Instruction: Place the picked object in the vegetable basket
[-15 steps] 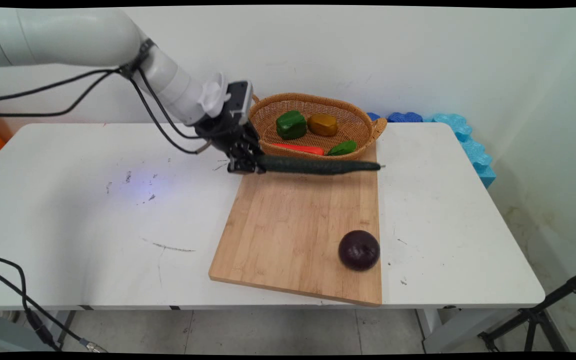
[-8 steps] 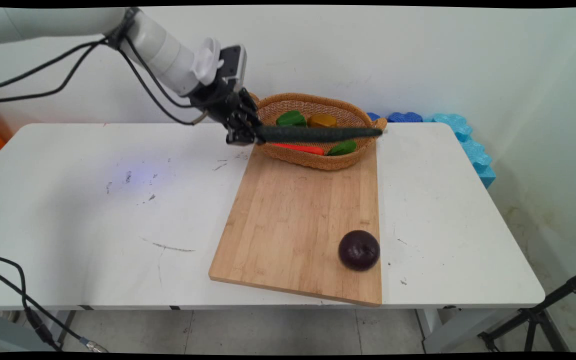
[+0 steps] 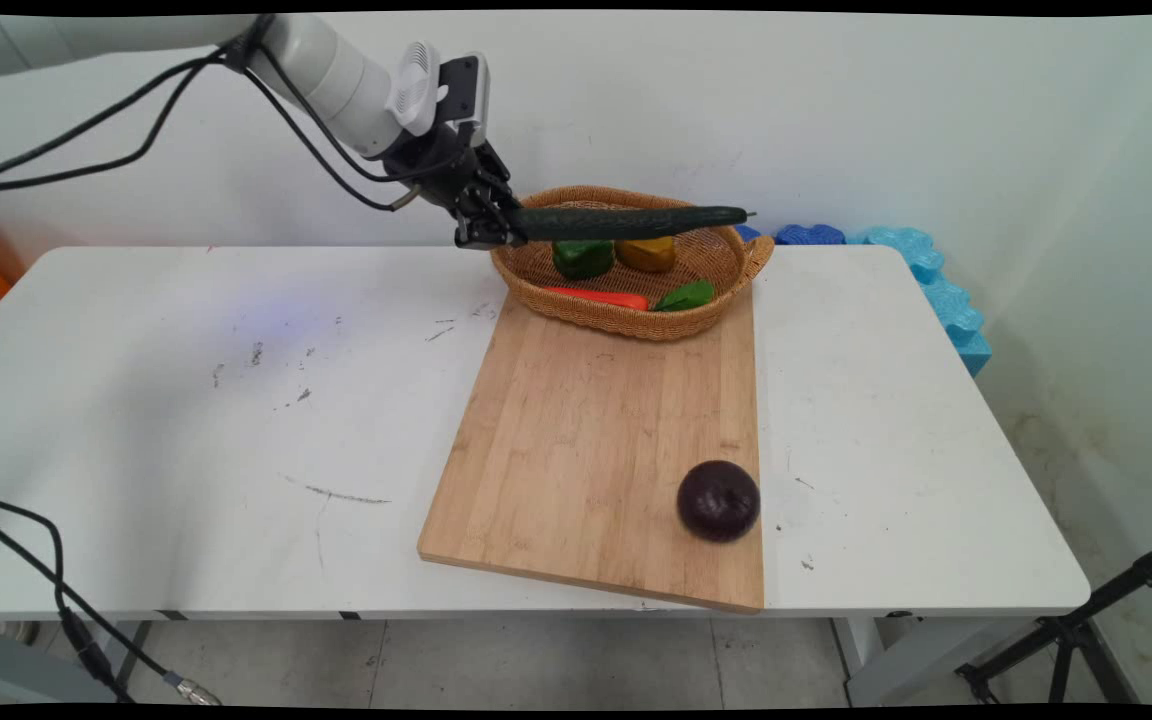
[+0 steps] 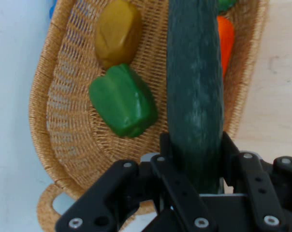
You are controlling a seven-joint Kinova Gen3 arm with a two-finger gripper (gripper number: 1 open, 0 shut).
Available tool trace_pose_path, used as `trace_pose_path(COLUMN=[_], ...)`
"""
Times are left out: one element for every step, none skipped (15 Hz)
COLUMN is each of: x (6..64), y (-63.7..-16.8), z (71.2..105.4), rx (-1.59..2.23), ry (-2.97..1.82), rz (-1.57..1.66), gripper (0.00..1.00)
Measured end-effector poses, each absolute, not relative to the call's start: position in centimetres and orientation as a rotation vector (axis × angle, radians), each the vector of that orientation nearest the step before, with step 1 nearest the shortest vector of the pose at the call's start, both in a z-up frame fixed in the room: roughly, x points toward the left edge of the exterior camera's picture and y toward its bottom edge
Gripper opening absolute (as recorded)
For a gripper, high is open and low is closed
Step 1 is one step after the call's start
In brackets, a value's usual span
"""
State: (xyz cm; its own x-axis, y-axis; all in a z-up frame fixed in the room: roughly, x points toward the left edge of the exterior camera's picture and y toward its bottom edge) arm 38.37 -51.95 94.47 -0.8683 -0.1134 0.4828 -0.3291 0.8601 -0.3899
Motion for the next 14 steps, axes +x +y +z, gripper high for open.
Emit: trace_pose_path(x=[38.4,38.4,38.4,38.2,38.1,38.0,37.8,37.6,37.5,37.2,37.0,36.9,36.7,36.6], y=[-52.3,-52.8,-53.4,-53.9,-54.4,-54.6,-55.0,-55.3,-55.6,-56.0,-56.4,-56.6,-56.8,-57.0], z=[94.2,93.8,93.2,92.6,92.0,91.7,91.2,90.8,90.4,89.9,89.5,89.1,88.9,88.6], rx=[0.323,0.317,0.316,0.319,0.322,0.324,0.326,0.328,0.332,0.335,0.338,0.341,0.343,0.345], ry=[-2.583,-2.587,-2.589,-2.590,-2.592,-2.592,-2.592,-2.592,-2.592,-2.591,-2.590,-2.590,-2.589,-2.588], rz=[0.658,0.666,0.674,0.680,0.682,0.685,0.688,0.690,0.694,0.697,0.701,0.705,0.707,0.710], gripper=[0.00,0.00,0.00,0.00,0.00,0.00,0.00,0.00,0.00,0.00,0.00,0.00,0.00,0.00])
